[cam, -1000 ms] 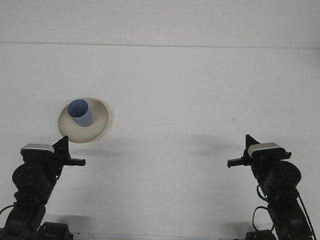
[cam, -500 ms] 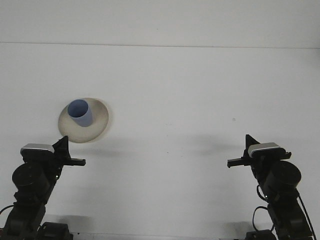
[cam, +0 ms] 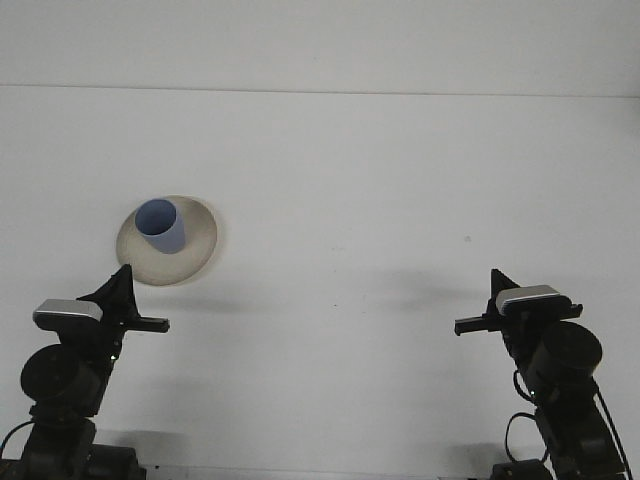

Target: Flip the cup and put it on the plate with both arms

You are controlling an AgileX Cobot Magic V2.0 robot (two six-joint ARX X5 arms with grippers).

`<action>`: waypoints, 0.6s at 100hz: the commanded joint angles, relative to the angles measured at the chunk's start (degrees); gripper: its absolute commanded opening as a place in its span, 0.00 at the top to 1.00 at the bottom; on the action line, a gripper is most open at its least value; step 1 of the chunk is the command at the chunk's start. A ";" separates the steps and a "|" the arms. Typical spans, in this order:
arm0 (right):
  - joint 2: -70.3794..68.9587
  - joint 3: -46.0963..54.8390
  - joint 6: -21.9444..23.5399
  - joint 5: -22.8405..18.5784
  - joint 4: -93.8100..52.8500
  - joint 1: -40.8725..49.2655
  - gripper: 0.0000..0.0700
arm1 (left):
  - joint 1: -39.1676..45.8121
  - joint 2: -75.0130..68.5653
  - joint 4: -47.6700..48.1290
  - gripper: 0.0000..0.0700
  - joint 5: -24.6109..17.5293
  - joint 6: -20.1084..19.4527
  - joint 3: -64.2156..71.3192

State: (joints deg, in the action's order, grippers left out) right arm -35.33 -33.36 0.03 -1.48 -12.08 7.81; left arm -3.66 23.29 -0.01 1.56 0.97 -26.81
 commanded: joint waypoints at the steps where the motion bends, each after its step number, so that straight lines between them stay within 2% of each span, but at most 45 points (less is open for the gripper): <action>1: -0.28 -0.61 0.59 0.00 0.52 0.13 1.00 | -0.11 -1.81 -0.55 0.99 0.15 -0.37 2.01; 31: -0.28 -0.61 0.59 0.00 0.55 0.13 1.00 | -0.79 -13.51 -4.92 0.99 0.15 -0.35 15.08; 60: -0.28 -0.61 0.59 0.00 0.52 0.13 1.00 | -1.29 -21.38 -4.81 0.99 0.15 -0.35 20.72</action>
State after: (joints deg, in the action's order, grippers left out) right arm -35.33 -33.36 0.03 -1.48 -12.08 7.81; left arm -4.80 3.01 -3.88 1.56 0.95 -6.46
